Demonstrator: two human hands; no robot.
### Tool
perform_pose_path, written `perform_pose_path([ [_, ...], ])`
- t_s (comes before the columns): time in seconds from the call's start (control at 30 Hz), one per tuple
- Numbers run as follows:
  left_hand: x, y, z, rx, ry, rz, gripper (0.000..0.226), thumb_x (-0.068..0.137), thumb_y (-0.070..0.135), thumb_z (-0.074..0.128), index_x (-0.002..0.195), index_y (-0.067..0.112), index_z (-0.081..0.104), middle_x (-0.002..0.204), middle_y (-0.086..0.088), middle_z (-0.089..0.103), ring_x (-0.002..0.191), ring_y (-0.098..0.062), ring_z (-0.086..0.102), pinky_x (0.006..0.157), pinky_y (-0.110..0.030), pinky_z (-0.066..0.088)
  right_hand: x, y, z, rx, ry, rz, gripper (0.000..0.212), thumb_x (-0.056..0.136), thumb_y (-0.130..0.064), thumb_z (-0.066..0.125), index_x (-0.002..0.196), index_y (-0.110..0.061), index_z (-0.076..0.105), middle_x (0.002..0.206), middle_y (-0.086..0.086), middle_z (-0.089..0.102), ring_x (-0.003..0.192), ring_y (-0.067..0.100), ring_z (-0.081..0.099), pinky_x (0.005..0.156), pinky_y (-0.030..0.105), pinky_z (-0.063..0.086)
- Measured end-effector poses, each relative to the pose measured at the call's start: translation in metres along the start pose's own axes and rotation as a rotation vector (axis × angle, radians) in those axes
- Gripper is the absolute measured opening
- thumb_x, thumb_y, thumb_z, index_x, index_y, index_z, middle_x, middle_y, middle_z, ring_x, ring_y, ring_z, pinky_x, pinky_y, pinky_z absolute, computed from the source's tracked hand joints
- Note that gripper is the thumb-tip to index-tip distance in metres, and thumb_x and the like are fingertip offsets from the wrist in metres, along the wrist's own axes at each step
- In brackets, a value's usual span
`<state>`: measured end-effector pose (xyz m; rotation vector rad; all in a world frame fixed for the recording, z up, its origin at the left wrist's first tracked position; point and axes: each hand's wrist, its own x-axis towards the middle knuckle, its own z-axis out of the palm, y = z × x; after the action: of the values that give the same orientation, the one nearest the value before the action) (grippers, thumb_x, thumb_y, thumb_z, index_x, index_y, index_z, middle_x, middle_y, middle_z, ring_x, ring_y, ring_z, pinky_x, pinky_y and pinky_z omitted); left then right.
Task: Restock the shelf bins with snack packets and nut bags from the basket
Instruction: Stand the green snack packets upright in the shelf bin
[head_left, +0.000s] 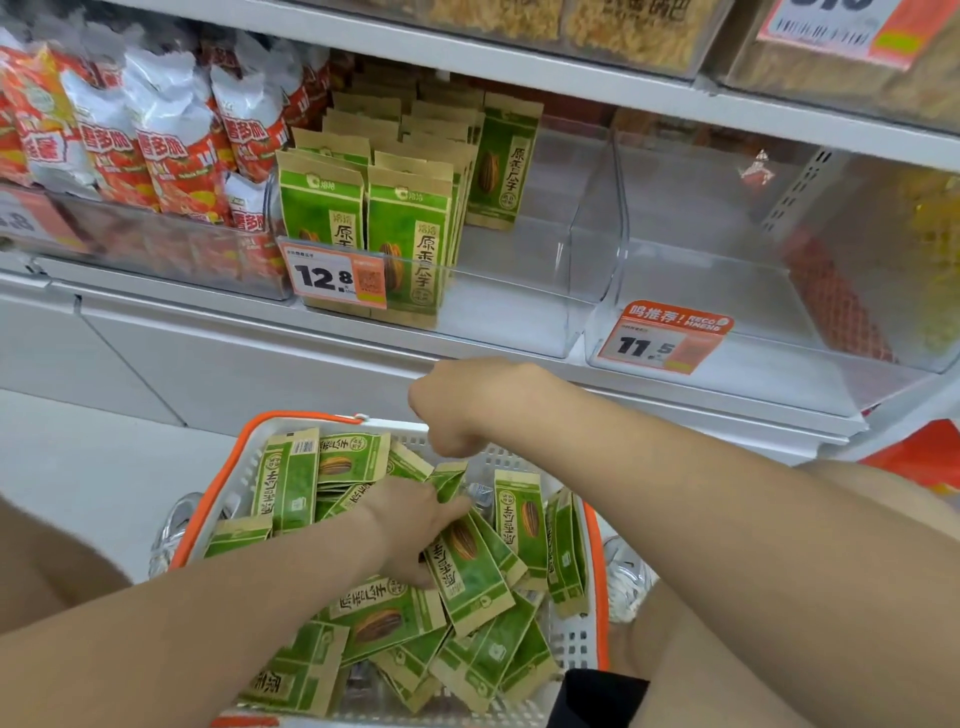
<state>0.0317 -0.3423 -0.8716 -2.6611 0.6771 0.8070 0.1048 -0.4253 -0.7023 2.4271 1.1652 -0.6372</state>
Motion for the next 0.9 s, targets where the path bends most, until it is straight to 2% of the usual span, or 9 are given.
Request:
perform_pose_path([
  [0.1, -0.006, -0.001, -0.003, -0.166, 0.045, -0.115, 0.091, 0.096, 0.023, 0.070, 0.160, 0.024, 0.006, 0.107, -0.012, 0.062, 0.087, -0.032, 0.067, 0.064, -0.040, 0.054, 0.000, 0.002, -0.001, 0.002, -0.010, -0.022, 0.012, 0.100, -0.013, 0.050, 0.089, -0.013, 0.053, 0.085, 0.003, 0.052, 0.068, 0.018, 0.053, 0.056, 0.032, 0.044],
  [0.2, -0.010, -0.012, -0.012, -0.301, 0.079, -0.213, 0.091, 0.093, 0.006, 0.064, 0.159, 0.021, 0.004, 0.113, -0.013, 0.062, 0.097, -0.032, 0.068, 0.068, -0.039, 0.053, -0.001, 0.006, -0.004, -0.025, -0.010, -0.035, 0.012, 0.099, -0.011, 0.052, 0.088, -0.012, 0.055, 0.085, 0.004, 0.056, 0.068, 0.019, 0.052, 0.055, 0.032, 0.041],
  [0.3, -0.014, -0.037, -0.028, -0.431, 0.165, -0.298, 0.069, 0.090, 0.010, 0.060, 0.150, 0.020, 0.029, 0.126, -0.012, 0.062, 0.107, -0.032, 0.066, 0.081, -0.043, 0.059, -0.004, 0.013, -0.008, -0.030, -0.006, -0.012, 0.023, 0.097, -0.006, 0.054, 0.076, -0.013, 0.046, 0.080, 0.004, 0.051, 0.064, 0.018, 0.049, 0.054, 0.031, 0.042],
  [0.43, -0.032, -0.068, -0.078, -0.679, 0.449, -0.315, 0.016, 0.082, 0.022, 0.074, 0.096, 0.025, 0.067, 0.094, -0.001, 0.070, 0.086, -0.026, 0.065, 0.065, -0.030, 0.045, -0.002, 0.020, -0.008, 0.026, 0.029, -0.004, 0.009, 0.094, -0.014, 0.061, 0.101, -0.010, 0.059, 0.079, 0.001, 0.053, 0.072, 0.021, 0.056, 0.056, 0.031, 0.044],
  [0.5, -0.048, -0.077, -0.105, -0.794, 0.587, -0.307, 0.028, 0.077, 0.025, 0.085, 0.068, 0.026, 0.058, 0.067, 0.006, 0.062, 0.066, -0.022, 0.057, 0.055, -0.030, 0.035, -0.002, 0.024, -0.009, 0.142, 0.079, 0.044, 0.041, 0.094, -0.026, 0.064, 0.127, -0.009, 0.047, 0.084, 0.002, 0.051, 0.081, 0.025, 0.059, 0.065, 0.035, 0.049],
  [0.57, -0.064, -0.086, -0.125, -0.950, 0.703, -0.278, 0.035, 0.073, 0.023, 0.090, 0.060, 0.026, 0.058, 0.058, 0.007, 0.059, 0.058, -0.018, 0.055, 0.054, -0.031, 0.040, -0.004, 0.030, -0.015, 0.246, 0.185, 0.099, 0.050, 0.094, -0.029, 0.063, 0.133, -0.012, 0.039, 0.091, 0.005, 0.051, 0.091, 0.030, 0.059, 0.073, 0.040, 0.053],
  [0.7, -0.078, -0.097, -0.150, -1.014, 1.037, -0.365, 0.038, 0.077, 0.041, 0.091, 0.100, 0.024, 0.065, 0.088, 0.011, 0.071, 0.077, -0.007, 0.066, 0.067, -0.033, 0.056, -0.017, 0.055, -0.041, 0.549, 0.341, 0.162, 0.039, 0.096, -0.036, 0.061, 0.125, -0.016, 0.044, 0.112, 0.008, 0.059, 0.100, 0.029, 0.060, 0.077, 0.038, 0.050],
  [0.8, -0.078, -0.105, -0.160, -0.657, 1.279, -0.422, 0.040, 0.096, 0.039, 0.071, 0.126, 0.018, 0.054, 0.116, 0.001, 0.059, 0.098, -0.017, 0.060, 0.083, -0.042, 0.055, -0.027, 0.073, -0.059, 0.998, 0.495, 0.223, 0.038, 0.100, -0.031, 0.054, 0.134, -0.019, 0.041, 0.116, 0.003, 0.062, 0.102, 0.024, 0.064, 0.089, 0.043, 0.055],
  [0.9, -0.074, -0.109, -0.166, -0.386, 1.317, -0.388, 0.040, 0.095, 0.024, 0.064, 0.132, 0.013, 0.051, 0.127, -0.008, 0.051, 0.113, -0.028, 0.053, 0.093, -0.048, 0.048, -0.025, 0.082, -0.067, 1.206, 0.724, 0.410, 0.040, 0.102, -0.024, 0.042, 0.141, -0.018, 0.036, 0.123, 0.007, 0.062, 0.091, 0.022, 0.062, 0.077, 0.038, 0.052],
])
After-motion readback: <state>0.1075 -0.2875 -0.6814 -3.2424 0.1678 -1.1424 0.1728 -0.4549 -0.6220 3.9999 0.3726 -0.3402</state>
